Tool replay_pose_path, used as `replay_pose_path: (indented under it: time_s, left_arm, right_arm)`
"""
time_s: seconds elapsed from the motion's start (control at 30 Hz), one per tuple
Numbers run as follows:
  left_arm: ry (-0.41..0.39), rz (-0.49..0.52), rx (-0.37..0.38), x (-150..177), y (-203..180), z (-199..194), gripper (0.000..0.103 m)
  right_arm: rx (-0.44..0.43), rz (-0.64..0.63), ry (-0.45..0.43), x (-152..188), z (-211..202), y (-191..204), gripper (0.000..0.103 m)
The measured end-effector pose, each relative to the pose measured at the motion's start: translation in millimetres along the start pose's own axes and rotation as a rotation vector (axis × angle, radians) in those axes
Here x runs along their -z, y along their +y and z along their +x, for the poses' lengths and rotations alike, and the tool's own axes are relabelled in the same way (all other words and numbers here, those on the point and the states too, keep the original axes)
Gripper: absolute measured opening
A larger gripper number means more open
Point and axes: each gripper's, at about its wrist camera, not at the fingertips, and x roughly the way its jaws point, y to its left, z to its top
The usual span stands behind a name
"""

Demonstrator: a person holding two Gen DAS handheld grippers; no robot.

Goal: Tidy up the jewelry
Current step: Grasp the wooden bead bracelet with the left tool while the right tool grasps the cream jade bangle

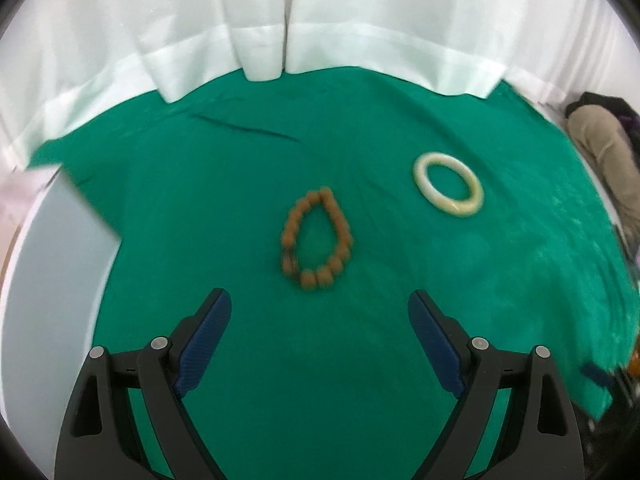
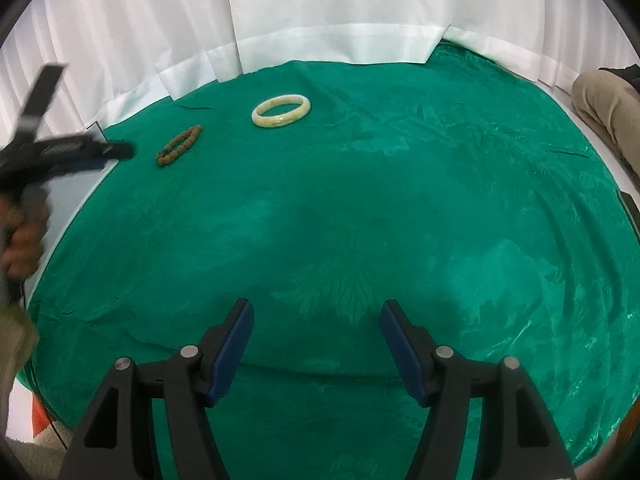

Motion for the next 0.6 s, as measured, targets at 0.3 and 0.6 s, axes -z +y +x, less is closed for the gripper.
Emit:
replay_pose_path:
  time_s: [0.3,0.6]
  left_arm:
    - [0.033,-0.014,-0.058,-17,12,63,0.093]
    - [-0.002,0.022,-0.045,-10,13,56,0.056]
  right_arm:
    - [-0.012,0.002,0.007,2,1,1,0.067]
    - [-0.026,-0.014,0.010,3,3,8,0.067]
